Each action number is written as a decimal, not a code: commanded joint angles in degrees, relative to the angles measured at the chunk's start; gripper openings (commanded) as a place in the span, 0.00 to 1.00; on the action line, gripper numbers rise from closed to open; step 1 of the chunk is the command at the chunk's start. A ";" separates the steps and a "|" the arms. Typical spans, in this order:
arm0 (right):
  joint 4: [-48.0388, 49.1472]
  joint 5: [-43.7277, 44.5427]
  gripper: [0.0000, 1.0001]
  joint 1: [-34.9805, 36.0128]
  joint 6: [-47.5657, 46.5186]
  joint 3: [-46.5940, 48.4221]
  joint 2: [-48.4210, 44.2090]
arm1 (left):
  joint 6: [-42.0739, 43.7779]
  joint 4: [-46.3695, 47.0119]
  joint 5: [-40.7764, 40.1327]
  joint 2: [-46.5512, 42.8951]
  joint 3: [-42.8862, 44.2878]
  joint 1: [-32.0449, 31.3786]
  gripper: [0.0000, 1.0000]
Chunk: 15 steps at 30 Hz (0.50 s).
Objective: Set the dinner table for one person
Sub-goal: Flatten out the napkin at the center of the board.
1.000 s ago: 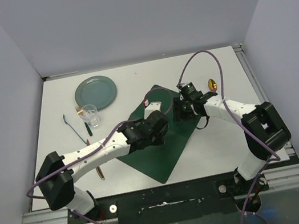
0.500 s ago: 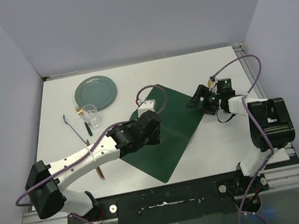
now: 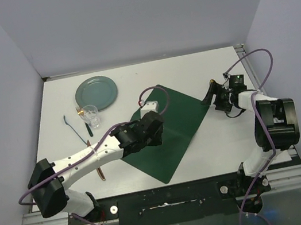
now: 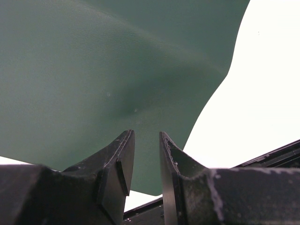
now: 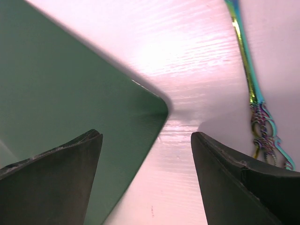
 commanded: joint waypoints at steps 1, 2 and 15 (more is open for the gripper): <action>-0.41 1.45 0.79 -1.15 -2.53 0.97 -1.33 | 0.19 2.82 0.19 -0.26 0.29 0.24 0.26; 0.15 1.15 0.79 -1.24 -2.38 0.66 -0.92 | 0.20 2.79 0.18 -0.29 0.29 0.24 0.26; 9.38 -6.36 0.74 -1.09 2.04 -1.26 10.10 | -1.19 0.77 -1.70 -3.10 -1.12 0.89 0.26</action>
